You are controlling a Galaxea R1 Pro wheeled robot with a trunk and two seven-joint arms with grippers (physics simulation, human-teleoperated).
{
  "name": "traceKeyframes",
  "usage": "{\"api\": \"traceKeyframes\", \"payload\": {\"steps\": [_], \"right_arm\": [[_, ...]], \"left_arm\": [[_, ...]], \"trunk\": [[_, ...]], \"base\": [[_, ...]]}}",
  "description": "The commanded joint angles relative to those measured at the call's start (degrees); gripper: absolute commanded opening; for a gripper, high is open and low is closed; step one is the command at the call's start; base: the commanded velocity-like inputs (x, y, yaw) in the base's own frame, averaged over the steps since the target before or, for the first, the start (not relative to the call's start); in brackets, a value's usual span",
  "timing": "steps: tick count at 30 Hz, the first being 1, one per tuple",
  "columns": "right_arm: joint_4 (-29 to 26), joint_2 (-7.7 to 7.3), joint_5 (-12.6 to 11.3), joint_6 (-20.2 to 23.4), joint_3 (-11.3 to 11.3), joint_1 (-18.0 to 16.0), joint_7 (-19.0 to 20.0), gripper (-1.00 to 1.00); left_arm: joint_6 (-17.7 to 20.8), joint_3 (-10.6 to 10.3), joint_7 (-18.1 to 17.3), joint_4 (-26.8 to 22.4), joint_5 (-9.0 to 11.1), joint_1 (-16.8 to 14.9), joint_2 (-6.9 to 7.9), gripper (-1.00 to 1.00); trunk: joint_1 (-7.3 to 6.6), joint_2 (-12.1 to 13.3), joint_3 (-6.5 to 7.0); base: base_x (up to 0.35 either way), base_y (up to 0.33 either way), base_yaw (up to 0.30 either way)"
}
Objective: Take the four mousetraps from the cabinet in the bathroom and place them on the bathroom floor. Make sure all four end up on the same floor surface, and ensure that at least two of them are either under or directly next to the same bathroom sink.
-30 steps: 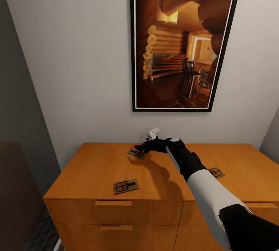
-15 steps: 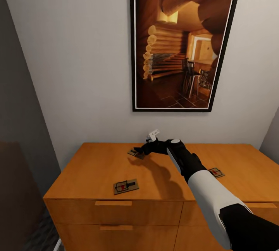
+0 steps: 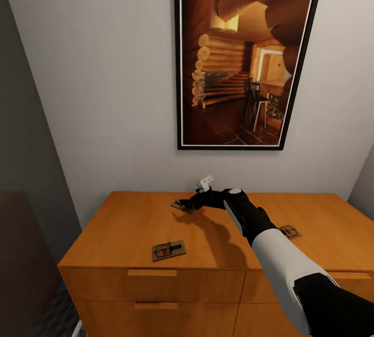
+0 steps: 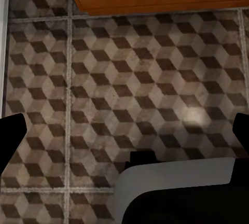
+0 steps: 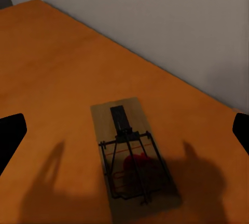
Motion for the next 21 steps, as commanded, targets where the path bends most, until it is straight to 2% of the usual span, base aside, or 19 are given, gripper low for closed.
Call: {"api": "traceKeyframes", "payload": {"steps": [1, 21], "right_arm": [[-0.1, 0.01, 0.6, -0.1, -0.1, 0.0, 0.3, 1.00], [0.6, -0.02, 0.7, -1.1, -0.2, 0.0, 0.4, 1.00]], "left_arm": [[-0.4, -0.3, 0.2, 0.2, 0.0, -0.1, 0.00, 1.00], [-0.4, -0.3, 0.2, 0.2, 0.0, -0.1, 0.00, 1.00]], "trunk": [[0.00, 0.0, -0.06], [0.00, 0.0, -0.19]], "base": [[0.000, 0.000, 0.000], [0.000, 0.000, 0.000]]}}
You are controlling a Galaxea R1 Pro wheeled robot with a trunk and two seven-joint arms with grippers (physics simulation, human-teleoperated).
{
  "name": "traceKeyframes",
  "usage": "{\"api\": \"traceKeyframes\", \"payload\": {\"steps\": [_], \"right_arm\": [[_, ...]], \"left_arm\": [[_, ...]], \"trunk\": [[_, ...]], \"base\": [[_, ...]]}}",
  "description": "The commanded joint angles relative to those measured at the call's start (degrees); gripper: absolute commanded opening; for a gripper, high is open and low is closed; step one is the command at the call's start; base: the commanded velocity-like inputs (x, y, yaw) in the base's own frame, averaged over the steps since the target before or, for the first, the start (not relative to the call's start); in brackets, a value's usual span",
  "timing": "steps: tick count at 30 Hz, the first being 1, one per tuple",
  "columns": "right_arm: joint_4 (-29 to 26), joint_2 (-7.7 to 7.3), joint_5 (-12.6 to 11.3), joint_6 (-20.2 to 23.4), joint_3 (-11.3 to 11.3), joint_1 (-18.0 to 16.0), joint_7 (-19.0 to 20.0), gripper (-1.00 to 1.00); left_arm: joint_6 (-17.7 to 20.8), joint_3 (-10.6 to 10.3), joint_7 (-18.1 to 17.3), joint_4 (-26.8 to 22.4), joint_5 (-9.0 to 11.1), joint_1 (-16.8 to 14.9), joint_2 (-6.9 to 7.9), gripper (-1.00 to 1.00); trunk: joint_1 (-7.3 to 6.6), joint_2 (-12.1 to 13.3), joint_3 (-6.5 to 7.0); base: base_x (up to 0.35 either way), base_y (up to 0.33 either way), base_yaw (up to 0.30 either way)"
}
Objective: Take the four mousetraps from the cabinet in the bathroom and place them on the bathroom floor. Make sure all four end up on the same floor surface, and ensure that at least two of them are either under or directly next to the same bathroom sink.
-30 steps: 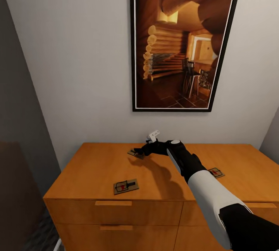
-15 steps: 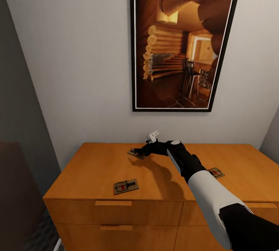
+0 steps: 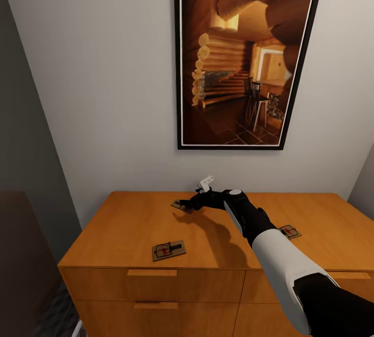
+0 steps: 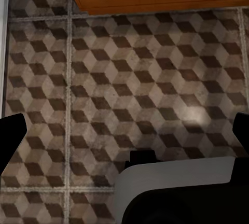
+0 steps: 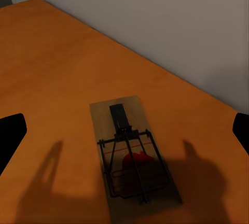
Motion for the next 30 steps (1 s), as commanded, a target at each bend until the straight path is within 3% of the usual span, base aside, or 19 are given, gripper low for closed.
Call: {"api": "traceKeyframes", "payload": {"steps": [1, 30], "right_arm": [[-0.1, 0.02, 0.6, 0.2, -0.1, 0.0, 0.3, 1.00], [-0.1, 0.00, 0.6, 0.2, -0.1, 0.0, 0.3, 1.00]], "left_arm": [[-0.4, -0.3, 0.2, 0.2, 0.0, -0.1, 0.00, 1.00], [-0.4, -0.3, 0.2, 0.2, 0.0, -0.1, 0.00, 1.00]], "trunk": [[0.00, 0.0, -0.11], [0.00, 0.0, -1.66]], "base": [[0.000, 0.000, 0.000], [0.000, 0.000, 0.000]]}}
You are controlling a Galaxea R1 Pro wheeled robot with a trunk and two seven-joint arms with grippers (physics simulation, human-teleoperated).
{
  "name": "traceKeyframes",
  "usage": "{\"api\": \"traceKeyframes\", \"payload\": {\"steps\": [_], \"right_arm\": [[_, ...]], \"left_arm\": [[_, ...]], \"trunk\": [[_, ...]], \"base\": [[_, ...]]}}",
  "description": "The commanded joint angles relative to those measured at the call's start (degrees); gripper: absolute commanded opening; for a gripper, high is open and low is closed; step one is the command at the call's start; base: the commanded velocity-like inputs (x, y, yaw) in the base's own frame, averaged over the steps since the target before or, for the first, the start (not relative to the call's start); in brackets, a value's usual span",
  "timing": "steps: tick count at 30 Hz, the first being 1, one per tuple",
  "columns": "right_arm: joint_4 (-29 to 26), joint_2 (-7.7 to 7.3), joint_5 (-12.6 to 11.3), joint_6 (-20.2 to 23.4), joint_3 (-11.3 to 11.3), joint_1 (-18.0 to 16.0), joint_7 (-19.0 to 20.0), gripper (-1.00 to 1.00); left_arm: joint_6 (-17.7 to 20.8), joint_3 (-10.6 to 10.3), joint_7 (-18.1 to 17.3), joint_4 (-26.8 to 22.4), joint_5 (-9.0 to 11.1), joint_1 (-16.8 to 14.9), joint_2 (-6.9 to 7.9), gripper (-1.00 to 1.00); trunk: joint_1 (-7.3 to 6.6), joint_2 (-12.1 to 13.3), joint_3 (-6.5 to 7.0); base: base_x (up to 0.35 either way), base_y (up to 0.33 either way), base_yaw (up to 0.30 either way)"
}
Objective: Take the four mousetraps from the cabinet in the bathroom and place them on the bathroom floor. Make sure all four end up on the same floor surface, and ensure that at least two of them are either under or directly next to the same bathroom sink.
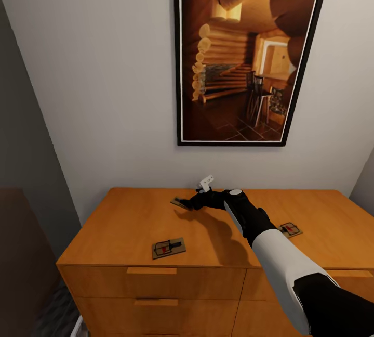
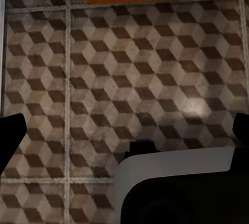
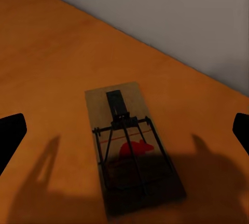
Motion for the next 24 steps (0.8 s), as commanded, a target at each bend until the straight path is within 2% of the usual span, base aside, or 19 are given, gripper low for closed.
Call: {"api": "traceKeyframes", "payload": {"steps": [1, 24], "right_arm": [[-0.1, 0.02, 0.6, 0.2, -0.1, 0.0, 0.3, 1.00], [-0.1, 0.02, 0.6, 0.2, -0.1, 0.0, 0.3, 1.00]], "left_arm": [[-0.4, -0.3, 0.2, 0.2, 0.0, -0.1, 0.00, 1.00], [-0.4, -0.3, 0.2, 0.2, 0.0, -0.1, 0.00, 1.00]], "trunk": [[0.00, 0.0, -0.11], [0.00, 0.0, -1.25]], "base": [[0.000, 0.000, 0.000], [0.000, 0.000, 0.000]]}}
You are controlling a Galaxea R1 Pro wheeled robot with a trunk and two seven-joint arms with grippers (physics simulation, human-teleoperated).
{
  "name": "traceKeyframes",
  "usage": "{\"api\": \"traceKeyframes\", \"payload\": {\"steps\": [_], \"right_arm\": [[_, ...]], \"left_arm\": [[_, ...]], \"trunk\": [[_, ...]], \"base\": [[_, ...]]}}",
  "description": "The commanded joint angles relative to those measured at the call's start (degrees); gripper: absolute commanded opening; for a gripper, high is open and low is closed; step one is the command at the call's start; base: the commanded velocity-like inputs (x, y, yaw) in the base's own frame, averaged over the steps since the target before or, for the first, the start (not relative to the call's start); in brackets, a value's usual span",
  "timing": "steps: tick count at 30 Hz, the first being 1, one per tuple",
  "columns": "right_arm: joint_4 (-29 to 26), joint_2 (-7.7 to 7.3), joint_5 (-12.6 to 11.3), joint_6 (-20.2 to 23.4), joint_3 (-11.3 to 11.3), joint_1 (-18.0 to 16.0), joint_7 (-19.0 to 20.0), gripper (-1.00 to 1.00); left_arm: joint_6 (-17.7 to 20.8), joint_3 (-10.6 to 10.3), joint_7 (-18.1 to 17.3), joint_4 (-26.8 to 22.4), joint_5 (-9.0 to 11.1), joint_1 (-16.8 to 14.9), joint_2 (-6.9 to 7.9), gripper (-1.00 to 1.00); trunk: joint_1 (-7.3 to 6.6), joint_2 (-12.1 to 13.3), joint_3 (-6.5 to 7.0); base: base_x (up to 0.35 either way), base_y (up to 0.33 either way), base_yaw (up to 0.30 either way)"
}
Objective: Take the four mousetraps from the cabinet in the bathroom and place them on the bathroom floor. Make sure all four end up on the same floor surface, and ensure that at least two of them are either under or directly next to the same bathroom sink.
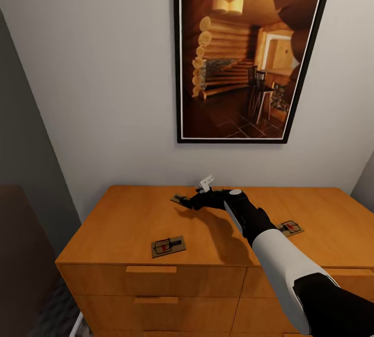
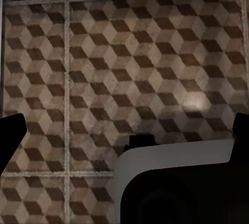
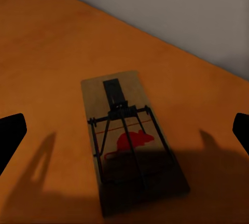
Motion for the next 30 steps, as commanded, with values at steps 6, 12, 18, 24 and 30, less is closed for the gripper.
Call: {"api": "traceKeyframes", "payload": {"steps": [6, 12, 18, 24, 30], "right_arm": [[-0.1, 0.02, 0.6, 0.1, -0.1, 0.0, 0.3, 1.00], [-0.1, 0.02, 0.6, 0.1, -0.1, 0.0, 0.3, 1.00], [-0.1, 0.03, 0.6, 0.1, -0.1, 0.0, 0.3, 1.00], [-0.1, 0.04, 0.6, 0.2, -0.1, 0.0, 0.3, 1.00], [-0.1, 0.02, 0.6, 0.1, -0.1, 0.0, 0.3, 1.00]], "left_arm": [[-0.4, -0.3, 0.2, 0.2, 0.0, -0.1, 0.00, 1.00], [-0.4, -0.3, 0.2, 0.2, 0.0, -0.1, 0.00, 1.00], [-0.4, -0.3, 0.2, 0.2, 0.0, -0.1, 0.00, 1.00], [-0.4, -0.3, 0.2, 0.2, 0.0, -0.1, 0.00, 1.00], [-0.4, -0.3, 0.2, 0.2, 0.0, -0.1, 0.00, 1.00]], "trunk": [[0.00, 0.0, -0.36], [0.00, 0.0, -0.65], [0.00, 0.0, -0.95], [0.00, 0.0, -1.24], [0.00, 0.0, -1.54]], "base": [[0.000, 0.000, 0.000], [0.000, 0.000, 0.000], [0.000, 0.000, 0.000], [0.000, 0.000, 0.000], [0.000, 0.000, 0.000]]}}
